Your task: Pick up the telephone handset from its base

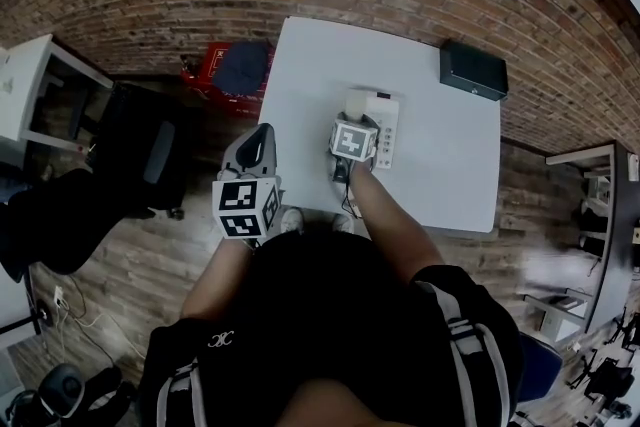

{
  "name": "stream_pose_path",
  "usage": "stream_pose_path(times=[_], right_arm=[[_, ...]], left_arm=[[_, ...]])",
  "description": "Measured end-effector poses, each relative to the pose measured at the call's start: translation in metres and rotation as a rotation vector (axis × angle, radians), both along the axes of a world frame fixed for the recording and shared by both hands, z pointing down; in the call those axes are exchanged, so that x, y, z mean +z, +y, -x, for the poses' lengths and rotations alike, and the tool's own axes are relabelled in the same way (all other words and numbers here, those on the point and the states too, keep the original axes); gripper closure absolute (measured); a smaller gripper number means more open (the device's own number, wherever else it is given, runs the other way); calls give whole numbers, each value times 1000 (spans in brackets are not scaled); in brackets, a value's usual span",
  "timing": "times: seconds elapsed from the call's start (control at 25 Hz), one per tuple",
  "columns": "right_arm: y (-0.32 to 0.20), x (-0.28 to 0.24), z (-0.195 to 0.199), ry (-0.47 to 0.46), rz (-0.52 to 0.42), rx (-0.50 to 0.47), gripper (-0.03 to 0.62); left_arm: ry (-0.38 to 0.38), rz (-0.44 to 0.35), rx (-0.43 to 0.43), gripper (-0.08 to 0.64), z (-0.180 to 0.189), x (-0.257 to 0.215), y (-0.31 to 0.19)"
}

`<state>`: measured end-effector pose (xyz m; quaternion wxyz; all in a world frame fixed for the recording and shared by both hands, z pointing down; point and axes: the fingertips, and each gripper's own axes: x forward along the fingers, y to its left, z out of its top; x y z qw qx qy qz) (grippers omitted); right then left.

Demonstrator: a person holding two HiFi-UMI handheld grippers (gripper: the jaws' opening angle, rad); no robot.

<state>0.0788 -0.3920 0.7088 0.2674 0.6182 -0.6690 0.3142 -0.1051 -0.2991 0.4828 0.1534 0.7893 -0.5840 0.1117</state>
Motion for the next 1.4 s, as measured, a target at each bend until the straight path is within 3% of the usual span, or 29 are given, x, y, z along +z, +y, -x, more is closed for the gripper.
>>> stream_pose_path(times=[0.48,0.68,1.04,1.4], right_arm=[[8,-35,2,-62,-89,-32,390],[16,-72,11,-98,-209,-113,390],[37,-166,-4,-191,-430,-136,390],[57,-246,-52,-191,-670,-52,390]], left_arm=[[15,-14,26,558,-9,-3,-6],[17,-16,58,558,-20,-4,-5],[23,-45,112,558,-44,-12,-12],[37,-90,176,558,-74,-24,-21]])
